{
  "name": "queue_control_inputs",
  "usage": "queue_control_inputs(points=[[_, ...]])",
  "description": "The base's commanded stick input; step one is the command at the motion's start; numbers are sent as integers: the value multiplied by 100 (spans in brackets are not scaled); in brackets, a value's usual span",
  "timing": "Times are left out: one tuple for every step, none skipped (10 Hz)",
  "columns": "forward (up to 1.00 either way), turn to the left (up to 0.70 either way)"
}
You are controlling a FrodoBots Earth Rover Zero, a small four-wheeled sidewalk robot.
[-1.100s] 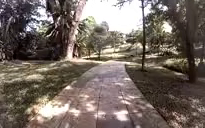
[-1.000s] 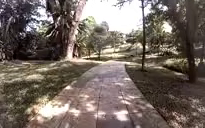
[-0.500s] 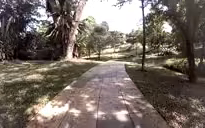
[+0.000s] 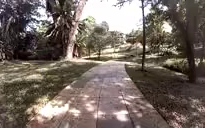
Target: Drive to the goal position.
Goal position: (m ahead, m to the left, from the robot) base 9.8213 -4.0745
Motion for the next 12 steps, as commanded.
queue_control_inputs(points=[[70, 0], [70, 0], [70, 0], [70, 0], [70, 0], [58, 0], [11, 0], [0, 0], [0, 0], [0, 0], [0, 0], [0, 0]])
